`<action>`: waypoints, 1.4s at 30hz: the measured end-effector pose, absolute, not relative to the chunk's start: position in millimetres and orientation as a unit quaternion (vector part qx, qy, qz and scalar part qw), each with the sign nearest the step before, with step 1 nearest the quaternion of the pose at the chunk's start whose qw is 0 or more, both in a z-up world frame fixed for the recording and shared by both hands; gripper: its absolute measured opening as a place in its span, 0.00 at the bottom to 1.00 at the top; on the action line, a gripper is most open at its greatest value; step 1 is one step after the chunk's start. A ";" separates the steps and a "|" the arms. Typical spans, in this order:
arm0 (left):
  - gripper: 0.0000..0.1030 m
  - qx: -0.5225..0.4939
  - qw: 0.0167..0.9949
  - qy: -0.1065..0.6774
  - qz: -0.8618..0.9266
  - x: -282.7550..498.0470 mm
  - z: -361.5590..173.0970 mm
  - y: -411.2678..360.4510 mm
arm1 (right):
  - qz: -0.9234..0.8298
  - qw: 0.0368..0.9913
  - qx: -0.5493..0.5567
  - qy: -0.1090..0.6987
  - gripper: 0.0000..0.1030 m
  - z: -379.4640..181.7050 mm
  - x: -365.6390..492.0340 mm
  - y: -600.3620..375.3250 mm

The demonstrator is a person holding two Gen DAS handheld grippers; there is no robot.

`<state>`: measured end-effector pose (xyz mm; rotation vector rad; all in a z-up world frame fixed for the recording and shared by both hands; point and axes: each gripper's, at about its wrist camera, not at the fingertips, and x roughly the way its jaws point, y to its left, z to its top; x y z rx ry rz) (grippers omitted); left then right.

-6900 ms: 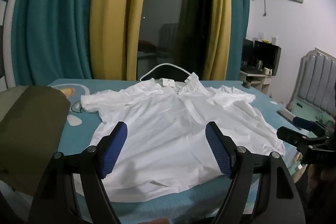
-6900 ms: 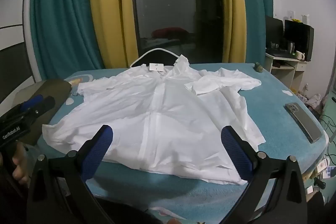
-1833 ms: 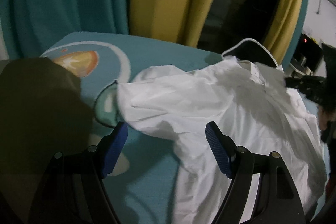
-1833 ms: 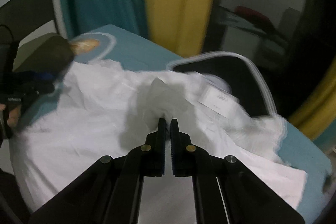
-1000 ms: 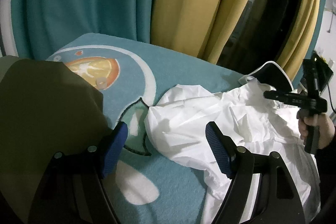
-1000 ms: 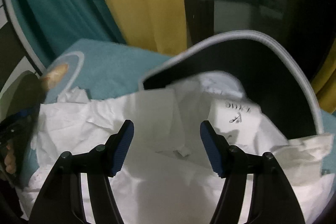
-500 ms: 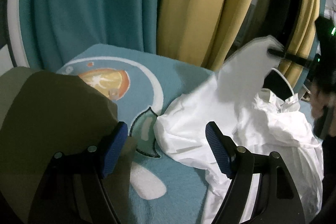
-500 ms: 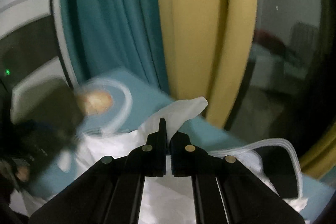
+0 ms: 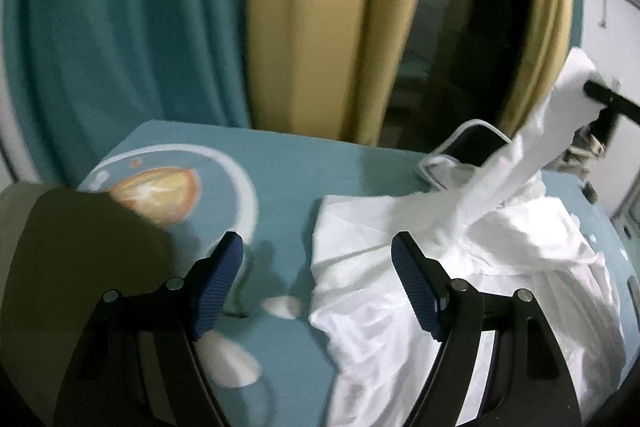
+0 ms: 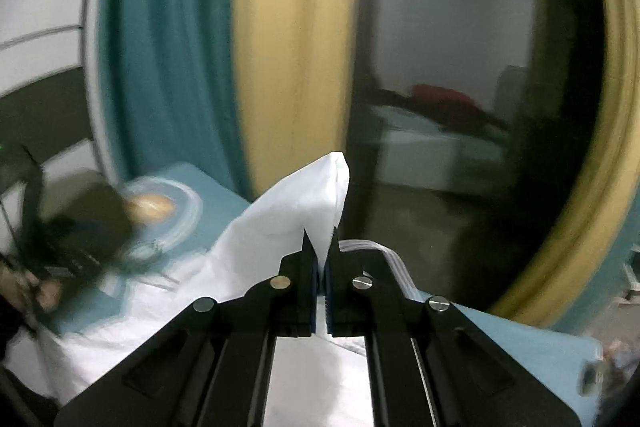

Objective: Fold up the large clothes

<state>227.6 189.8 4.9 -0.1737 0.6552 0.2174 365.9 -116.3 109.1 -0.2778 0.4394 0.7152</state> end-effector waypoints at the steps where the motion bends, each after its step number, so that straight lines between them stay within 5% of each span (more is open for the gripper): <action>1: 0.77 -0.081 0.937 0.326 0.099 233.5 3.8 184.7 | 0.331 0.909 -0.142 0.210 0.03 103.8 368.7 -127.0; 9: 0.77 -0.048 0.920 0.385 0.054 289.6 -23.5 142.5 | 0.229 0.926 -0.206 0.219 0.08 38.0 383.2 -216.9; 12: 0.77 -0.031 0.913 0.403 0.044 300.4 -35.3 126.7 | 0.207 0.920 -0.195 0.270 0.39 8.8 385.6 -245.6; 13: 0.77 -0.023 0.911 0.409 0.041 303.5 -39.0 121.5 | 0.207 0.916 -0.187 0.289 0.58 0.0 383.7 -257.6; 15: 0.77 -0.009 0.906 0.422 0.035 308.6 -48.2 112.7 | 0.208 0.908 -0.170 0.322 0.66 -16.1 378.7 -279.2; 27: 0.77 0.028 0.885 0.463 0.021 316.5 -83.5 96.4 | 0.277 0.865 -0.179 0.379 0.66 -38.2 430.1 -266.5; 31: 0.77 0.019 0.888 0.460 0.016 313.2 -81.2 101.3 | 0.300 0.809 -0.142 0.485 0.66 -71.0 481.6 -247.5; 33: 0.77 0.014 0.888 0.460 0.013 313.4 -82.1 105.6 | 0.311 0.799 -0.134 0.497 0.35 -77.4 490.0 -243.9; 34: 0.77 0.011 0.887 0.462 0.012 314.8 -83.5 107.7 | 0.313 0.800 -0.144 0.491 0.06 -77.1 487.7 -241.7; 42: 0.77 0.018 0.886 0.462 0.019 321.9 -80.2 110.0 | 0.196 0.887 -0.343 0.242 0.06 -1.4 413.2 -195.9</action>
